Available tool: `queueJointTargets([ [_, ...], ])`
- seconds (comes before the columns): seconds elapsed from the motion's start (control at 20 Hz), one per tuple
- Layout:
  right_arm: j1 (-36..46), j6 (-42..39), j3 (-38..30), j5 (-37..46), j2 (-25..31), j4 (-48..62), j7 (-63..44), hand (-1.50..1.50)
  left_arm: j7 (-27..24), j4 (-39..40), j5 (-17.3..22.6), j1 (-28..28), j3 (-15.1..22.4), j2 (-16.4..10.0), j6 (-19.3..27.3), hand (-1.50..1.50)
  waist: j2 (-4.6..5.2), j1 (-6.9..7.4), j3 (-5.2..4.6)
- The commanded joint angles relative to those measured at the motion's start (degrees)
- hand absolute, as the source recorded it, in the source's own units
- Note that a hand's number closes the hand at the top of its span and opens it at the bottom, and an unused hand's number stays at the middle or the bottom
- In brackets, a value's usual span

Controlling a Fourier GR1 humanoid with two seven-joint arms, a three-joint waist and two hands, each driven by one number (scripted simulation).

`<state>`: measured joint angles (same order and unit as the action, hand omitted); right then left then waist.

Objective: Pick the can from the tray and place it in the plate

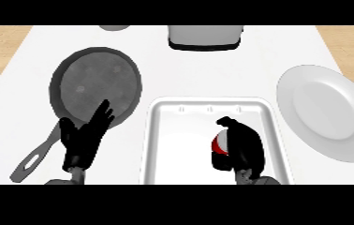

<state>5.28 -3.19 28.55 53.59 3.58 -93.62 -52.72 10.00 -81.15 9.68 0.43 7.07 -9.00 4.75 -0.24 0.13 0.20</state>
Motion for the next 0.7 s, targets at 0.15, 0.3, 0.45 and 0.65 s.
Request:
queueJointTargets([
  [0.15,0.0,1.2,0.7,5.1,-0.9,4.5,2.8,1.50,3.7,-1.9,-0.9,0.3,-0.9,0.4,-0.4,0.00,0.22,-0.06,-0.19],
  [0.3,1.1,-1.9,0.0,5.9,-0.7,2.0,2.2,1.50,3.1,-2.2,-3.0,1.2,0.7,2.6,1.1,0.00,0.20,-0.06,-0.19],
  [0.45,0.7,1.4,0.3,9.4,1.6,-2.2,3.4,1.50,2.6,0.4,-1.8,-0.6,-0.9,1.6,-0.8,0.00,0.19,-0.25,-0.20],
  [0.65,13.5,11.3,-15.6,15.1,-2.7,10.3,-9.2,1.50,1.6,-1.2,-0.9,0.6,-1.3,0.5,-1.8,0.00,1.03,1.90,-0.23],
])
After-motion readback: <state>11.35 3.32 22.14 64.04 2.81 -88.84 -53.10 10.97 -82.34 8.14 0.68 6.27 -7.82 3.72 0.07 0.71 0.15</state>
